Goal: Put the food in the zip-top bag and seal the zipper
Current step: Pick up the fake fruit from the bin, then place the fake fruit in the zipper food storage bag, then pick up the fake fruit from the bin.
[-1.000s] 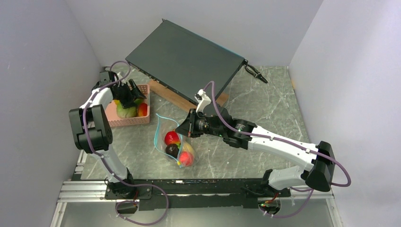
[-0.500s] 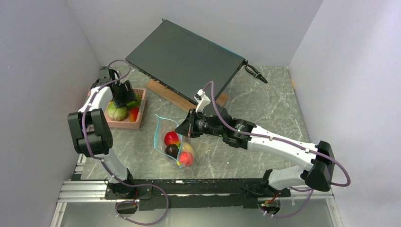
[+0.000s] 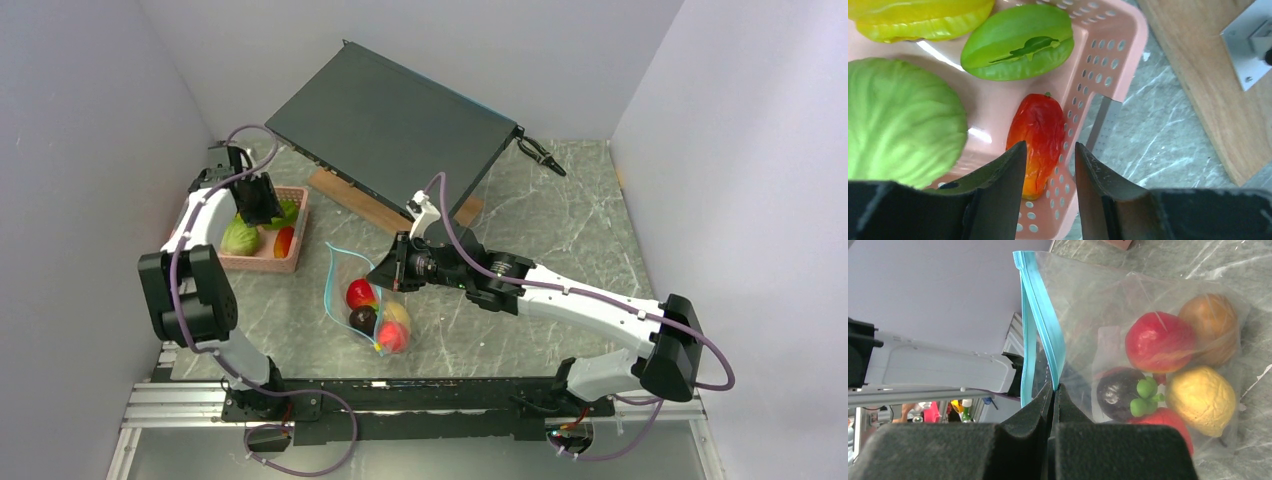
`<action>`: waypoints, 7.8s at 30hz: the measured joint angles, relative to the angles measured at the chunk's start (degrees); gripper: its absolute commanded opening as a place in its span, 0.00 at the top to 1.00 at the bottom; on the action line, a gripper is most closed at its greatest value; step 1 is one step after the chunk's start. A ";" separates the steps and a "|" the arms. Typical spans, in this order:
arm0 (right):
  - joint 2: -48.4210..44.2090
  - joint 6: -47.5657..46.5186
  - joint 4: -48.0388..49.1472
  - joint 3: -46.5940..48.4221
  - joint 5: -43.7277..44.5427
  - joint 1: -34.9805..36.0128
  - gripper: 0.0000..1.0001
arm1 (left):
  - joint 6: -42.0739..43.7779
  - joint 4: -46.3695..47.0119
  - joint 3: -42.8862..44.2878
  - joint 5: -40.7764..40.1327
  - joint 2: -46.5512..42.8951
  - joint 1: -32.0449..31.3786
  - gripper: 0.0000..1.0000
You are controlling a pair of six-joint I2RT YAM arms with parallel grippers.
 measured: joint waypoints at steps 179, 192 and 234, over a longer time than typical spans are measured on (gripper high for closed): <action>0.11 -1.88 -0.50 0.83 -1.18 -1.88 1.00 | -8.94 2.80 3.21 7.37 -0.24 10.51 0.05; 0.11 -1.86 -0.33 0.68 -1.46 -2.08 1.00 | -4.96 4.72 4.15 18.95 10.45 10.47 0.01; -0.79 -1.90 -1.79 0.74 -0.94 -2.08 1.00 | 6.34 -2.51 15.47 18.75 22.60 7.02 0.35</action>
